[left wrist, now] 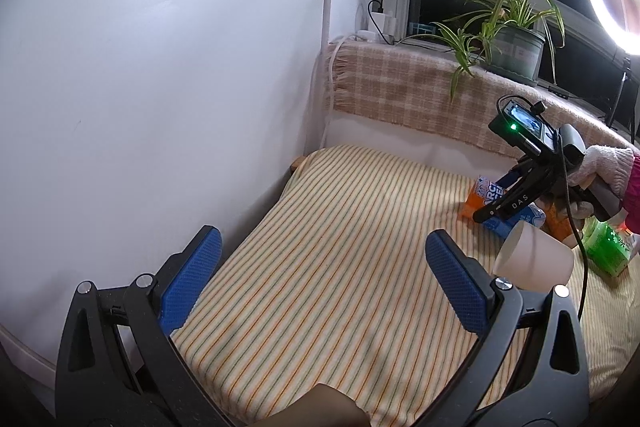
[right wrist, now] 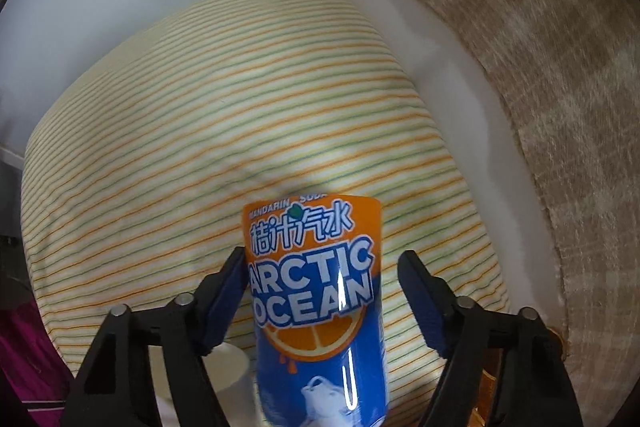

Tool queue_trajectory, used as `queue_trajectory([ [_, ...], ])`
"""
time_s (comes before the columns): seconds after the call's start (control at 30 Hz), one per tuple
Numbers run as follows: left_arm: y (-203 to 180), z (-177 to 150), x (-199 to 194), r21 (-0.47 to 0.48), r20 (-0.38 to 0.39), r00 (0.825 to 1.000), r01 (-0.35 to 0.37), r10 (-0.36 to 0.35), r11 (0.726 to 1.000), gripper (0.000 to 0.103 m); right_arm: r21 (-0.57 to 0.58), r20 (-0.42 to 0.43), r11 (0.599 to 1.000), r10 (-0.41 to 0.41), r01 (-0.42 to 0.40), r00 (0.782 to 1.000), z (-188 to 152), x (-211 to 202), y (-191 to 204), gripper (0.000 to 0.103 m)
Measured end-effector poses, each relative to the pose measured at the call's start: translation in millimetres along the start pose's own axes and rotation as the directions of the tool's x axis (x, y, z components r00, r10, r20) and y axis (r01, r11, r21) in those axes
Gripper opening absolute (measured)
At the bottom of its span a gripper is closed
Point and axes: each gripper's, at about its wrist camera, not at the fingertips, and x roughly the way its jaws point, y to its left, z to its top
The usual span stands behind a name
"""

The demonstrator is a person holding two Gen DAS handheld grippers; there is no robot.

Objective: Flip cup upright
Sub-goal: 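Lift the bottle with the right gripper and carry it toward the left gripper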

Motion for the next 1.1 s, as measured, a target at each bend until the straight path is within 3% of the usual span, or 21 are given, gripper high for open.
queue_trajectory([
  [0.13, 0.8, -0.3, 0.6, 0.0, -0.004, 1.0, 0.0, 0.0, 1.0, 0.103, 0.038, -0.01, 0.999, -0.001, 0.001, 1.0, -5.1, 5.4, -10.7, 0.063],
  [0.37, -2.2, -0.6, 1.2, 0.008, -0.003, 1.0, 0.004, -0.004, 1.0, 0.103, 0.099, 0.035, 0.995, -0.025, 0.021, 0.999, -17.4, -6.1, -25.1, 0.061],
  [0.6, -9.1, 0.1, -2.3, 0.023, 0.004, 1.0, 0.017, -0.017, 1.0, 0.103, 0.184, 0.136, 0.981, -0.08, 0.054, 0.987, -30.1, -37.7, -44.5, 0.058],
  [0.9, -19.0, 1.6, -14.5, 0.041, 0.024, 0.999, 0.04, -0.041, 0.998, 0.103, 0.308, 0.275, 0.95, -0.131, 0.042, 0.953, -63.6, -93.2, -54.5, 0.058],
  [1.1, -29.3, 0.8, -26.7, 0.057, 0.042, 0.996, 0.073, -0.075, 0.996, 0.103, 0.385, 0.371, 0.923, -0.144, -0.011, 0.918, -115.7, -146.1, -52.9, 0.058],
])
